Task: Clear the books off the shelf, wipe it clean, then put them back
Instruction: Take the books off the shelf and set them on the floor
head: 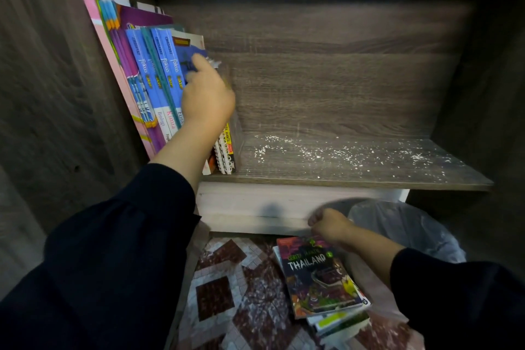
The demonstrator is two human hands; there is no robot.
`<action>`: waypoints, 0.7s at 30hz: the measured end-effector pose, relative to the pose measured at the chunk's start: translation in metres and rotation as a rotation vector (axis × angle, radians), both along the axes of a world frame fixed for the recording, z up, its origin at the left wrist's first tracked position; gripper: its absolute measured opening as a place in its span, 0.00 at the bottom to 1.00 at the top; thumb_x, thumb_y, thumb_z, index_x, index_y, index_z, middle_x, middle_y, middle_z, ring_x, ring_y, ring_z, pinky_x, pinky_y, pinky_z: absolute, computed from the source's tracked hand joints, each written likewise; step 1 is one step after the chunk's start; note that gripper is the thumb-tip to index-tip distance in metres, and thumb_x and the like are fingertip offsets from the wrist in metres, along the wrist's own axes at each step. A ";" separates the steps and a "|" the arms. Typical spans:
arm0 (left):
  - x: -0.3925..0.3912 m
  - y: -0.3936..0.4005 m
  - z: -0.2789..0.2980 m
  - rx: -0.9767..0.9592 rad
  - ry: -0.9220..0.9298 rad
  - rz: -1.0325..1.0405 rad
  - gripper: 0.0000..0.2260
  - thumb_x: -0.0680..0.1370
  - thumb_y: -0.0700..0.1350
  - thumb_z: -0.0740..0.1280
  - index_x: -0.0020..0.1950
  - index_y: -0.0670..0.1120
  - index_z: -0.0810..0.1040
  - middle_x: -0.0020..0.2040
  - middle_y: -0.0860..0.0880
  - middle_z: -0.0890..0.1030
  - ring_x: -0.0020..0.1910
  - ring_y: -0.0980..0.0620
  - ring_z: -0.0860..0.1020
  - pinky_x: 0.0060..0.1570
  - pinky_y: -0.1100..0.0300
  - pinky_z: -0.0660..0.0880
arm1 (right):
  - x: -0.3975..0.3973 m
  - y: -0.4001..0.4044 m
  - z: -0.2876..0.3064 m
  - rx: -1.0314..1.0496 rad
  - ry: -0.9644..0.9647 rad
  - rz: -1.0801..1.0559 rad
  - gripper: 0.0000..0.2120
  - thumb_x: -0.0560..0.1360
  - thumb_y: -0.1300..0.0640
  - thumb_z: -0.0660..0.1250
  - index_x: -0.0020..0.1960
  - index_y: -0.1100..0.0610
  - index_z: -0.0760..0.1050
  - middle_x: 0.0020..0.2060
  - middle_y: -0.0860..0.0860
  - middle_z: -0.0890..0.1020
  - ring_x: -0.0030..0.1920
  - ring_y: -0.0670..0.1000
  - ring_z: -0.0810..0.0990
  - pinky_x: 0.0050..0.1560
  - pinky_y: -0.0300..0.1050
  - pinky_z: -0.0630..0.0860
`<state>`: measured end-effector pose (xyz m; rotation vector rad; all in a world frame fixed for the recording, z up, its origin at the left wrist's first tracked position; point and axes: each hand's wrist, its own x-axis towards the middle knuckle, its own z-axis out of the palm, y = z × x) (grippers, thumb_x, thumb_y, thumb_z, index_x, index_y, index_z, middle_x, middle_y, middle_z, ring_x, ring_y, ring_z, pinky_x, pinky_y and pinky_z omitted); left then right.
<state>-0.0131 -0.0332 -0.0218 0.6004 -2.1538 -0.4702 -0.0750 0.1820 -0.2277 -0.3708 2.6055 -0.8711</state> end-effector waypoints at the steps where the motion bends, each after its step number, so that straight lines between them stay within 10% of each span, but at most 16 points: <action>1: 0.001 -0.002 -0.002 0.000 -0.009 -0.017 0.24 0.78 0.41 0.62 0.70 0.39 0.56 0.58 0.36 0.76 0.54 0.33 0.77 0.47 0.46 0.72 | -0.001 0.000 -0.001 -0.024 -0.007 -0.004 0.06 0.73 0.65 0.63 0.38 0.57 0.74 0.39 0.56 0.76 0.40 0.52 0.73 0.40 0.43 0.69; 6: 0.015 -0.007 0.001 0.102 0.126 -0.100 0.19 0.78 0.41 0.61 0.67 0.40 0.59 0.50 0.41 0.77 0.47 0.40 0.78 0.42 0.48 0.74 | 0.010 0.002 0.014 -0.328 -0.256 -0.048 0.13 0.79 0.53 0.60 0.50 0.61 0.78 0.44 0.55 0.80 0.40 0.52 0.76 0.37 0.41 0.72; 13: 0.055 0.008 0.011 0.807 0.214 -0.452 0.14 0.76 0.37 0.64 0.55 0.46 0.60 0.49 0.43 0.74 0.39 0.45 0.80 0.24 0.55 0.78 | 0.017 0.023 0.045 -0.931 -0.868 -0.040 0.47 0.68 0.23 0.39 0.59 0.60 0.75 0.56 0.63 0.80 0.51 0.64 0.82 0.48 0.61 0.78; 17: 0.076 0.026 -0.021 0.994 0.094 -0.563 0.08 0.76 0.34 0.64 0.52 0.42 0.68 0.39 0.40 0.79 0.28 0.46 0.81 0.28 0.46 0.79 | 0.030 0.042 0.058 -1.085 -0.915 0.057 0.50 0.65 0.21 0.44 0.57 0.62 0.79 0.54 0.65 0.82 0.50 0.64 0.83 0.44 0.63 0.80; 21: 0.094 0.036 -0.061 1.086 -0.122 -0.524 0.12 0.77 0.35 0.63 0.60 0.39 0.69 0.43 0.39 0.80 0.29 0.47 0.82 0.28 0.46 0.79 | 0.045 0.056 0.060 -0.935 -0.880 0.205 0.39 0.56 0.40 0.78 0.59 0.62 0.77 0.51 0.62 0.82 0.47 0.60 0.84 0.48 0.60 0.78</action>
